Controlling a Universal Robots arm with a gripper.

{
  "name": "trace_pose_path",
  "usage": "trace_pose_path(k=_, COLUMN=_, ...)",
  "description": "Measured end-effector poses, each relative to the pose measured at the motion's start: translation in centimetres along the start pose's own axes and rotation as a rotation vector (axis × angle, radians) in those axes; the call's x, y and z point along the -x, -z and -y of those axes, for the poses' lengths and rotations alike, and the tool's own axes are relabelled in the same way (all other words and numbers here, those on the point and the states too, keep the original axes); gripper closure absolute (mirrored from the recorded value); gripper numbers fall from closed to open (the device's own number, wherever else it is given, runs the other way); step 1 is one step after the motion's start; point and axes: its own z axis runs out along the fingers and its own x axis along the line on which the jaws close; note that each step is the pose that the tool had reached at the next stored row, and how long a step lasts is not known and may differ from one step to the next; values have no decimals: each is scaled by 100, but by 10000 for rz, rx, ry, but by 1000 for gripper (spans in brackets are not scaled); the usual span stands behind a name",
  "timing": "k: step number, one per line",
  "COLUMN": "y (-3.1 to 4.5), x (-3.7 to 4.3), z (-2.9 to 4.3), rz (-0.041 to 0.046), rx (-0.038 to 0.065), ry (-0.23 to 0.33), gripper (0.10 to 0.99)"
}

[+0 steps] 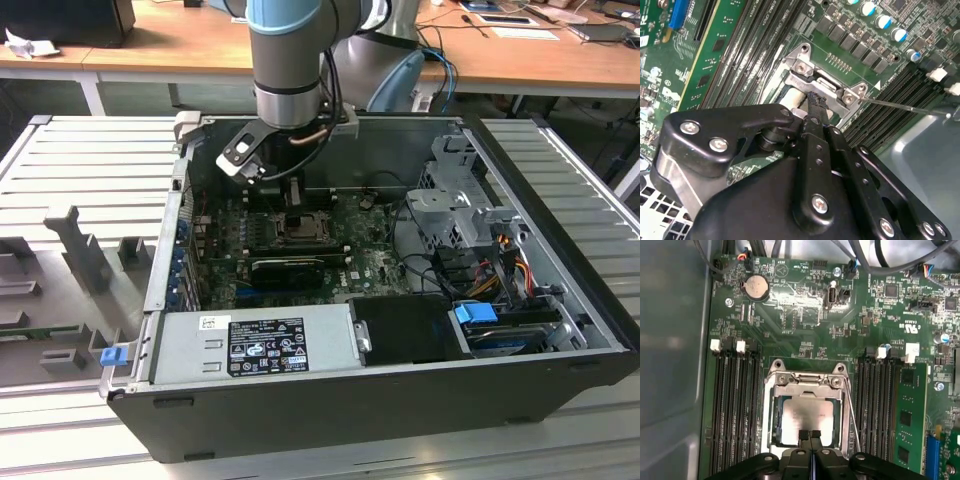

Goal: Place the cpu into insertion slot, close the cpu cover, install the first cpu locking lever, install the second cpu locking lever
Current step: 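Close the cpu cover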

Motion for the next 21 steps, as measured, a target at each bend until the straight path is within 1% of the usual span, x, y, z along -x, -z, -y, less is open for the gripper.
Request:
trace_pose_path(k=3, y=-21, x=-3, z=25, rz=-2, rx=1, ry=8, gripper=980)
trace_pose_path(k=7, y=-51, x=-4, z=27, rz=-2, rx=1, ry=8, gripper=980)
trace_pose_path(k=11, y=-63, x=-4, z=28, rz=2, rx=-2, ry=9, gripper=980)
trace_pose_path(k=12, y=-60, x=-4, z=27, rz=1, rx=0, ry=9, gripper=980)
trace_pose_path(k=13, y=-6, x=-2, z=25, rz=0, rx=1, ry=7, gripper=980)
trace_pose_path(k=14, y=14, x=-1, z=24, rz=0, rx=0, ry=8, gripper=980)
trace_pose_path(k=21, y=7, x=6, z=-106, rz=-3, rx=-52, ry=11, gripper=980)
